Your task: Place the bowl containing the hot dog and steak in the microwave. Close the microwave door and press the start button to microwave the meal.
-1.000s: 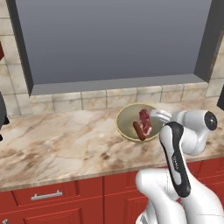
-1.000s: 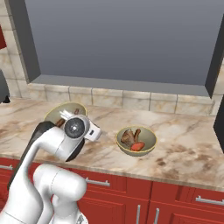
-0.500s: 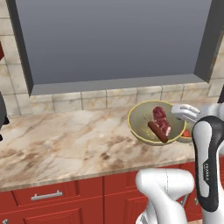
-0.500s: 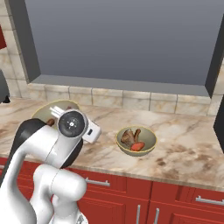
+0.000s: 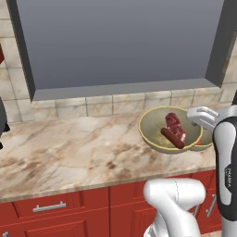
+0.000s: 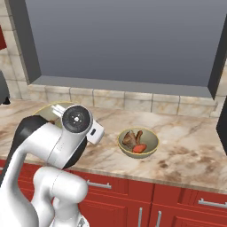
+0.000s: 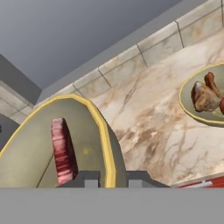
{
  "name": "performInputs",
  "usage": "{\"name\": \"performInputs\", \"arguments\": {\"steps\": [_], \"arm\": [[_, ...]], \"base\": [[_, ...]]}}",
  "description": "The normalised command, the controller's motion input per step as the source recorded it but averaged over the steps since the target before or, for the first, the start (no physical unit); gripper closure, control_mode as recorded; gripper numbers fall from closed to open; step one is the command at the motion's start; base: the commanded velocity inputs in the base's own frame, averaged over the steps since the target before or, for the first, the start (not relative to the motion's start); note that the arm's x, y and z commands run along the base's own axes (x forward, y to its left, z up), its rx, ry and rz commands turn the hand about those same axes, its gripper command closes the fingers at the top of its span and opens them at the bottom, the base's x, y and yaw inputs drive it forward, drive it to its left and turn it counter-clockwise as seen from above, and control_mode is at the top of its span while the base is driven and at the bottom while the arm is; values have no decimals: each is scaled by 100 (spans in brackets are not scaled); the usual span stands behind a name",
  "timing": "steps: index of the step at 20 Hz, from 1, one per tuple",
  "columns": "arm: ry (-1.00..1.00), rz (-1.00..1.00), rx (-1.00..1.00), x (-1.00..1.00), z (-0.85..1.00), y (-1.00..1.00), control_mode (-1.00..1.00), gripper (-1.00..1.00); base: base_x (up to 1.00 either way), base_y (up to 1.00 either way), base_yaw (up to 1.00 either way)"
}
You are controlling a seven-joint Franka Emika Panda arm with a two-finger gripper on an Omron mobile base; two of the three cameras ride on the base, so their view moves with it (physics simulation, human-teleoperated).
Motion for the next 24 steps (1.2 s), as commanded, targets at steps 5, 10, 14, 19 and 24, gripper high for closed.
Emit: {"name": "performInputs", "arguments": {"steps": [5, 10, 14, 19, 24], "arm": [[0, 0, 0, 0, 0, 0, -100, 100], [0, 0, 0, 0, 0, 0, 100, 100], [0, 0, 0, 0, 0, 0, 100, 100], [0, 0, 0, 0, 0, 0, 100, 100], [0, 0, 0, 0, 0, 0, 100, 100]], "base": [[0, 0, 0], [0, 2, 4], [-15, 14, 20], [-28, 33, 36], [-7, 59, 59]]}}
